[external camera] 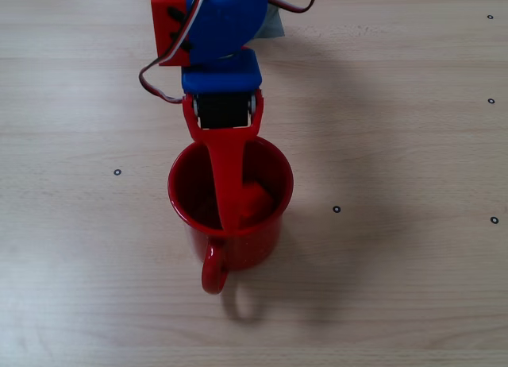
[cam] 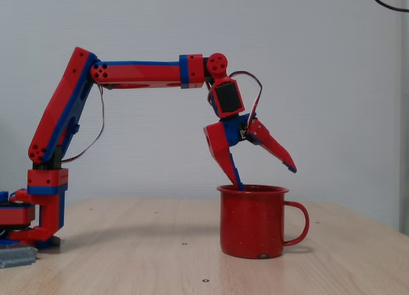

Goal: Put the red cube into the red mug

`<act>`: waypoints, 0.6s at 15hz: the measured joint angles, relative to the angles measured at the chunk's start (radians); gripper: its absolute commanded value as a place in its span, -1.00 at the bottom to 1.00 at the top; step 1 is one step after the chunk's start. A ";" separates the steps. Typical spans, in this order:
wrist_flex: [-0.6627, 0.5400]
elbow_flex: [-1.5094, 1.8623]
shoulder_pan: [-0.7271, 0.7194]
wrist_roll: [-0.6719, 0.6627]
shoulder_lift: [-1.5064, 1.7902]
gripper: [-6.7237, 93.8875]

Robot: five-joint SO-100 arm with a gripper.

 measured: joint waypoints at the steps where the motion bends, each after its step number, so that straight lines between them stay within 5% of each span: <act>1: 0.000 0.000 0.000 0.000 0.000 -0.15; 3: 0.002 0.000 0.000 0.000 0.058 -0.32; 6: 0.040 0.000 0.000 0.000 0.192 -0.86; 9: 0.063 0.000 0.014 0.000 0.301 -0.86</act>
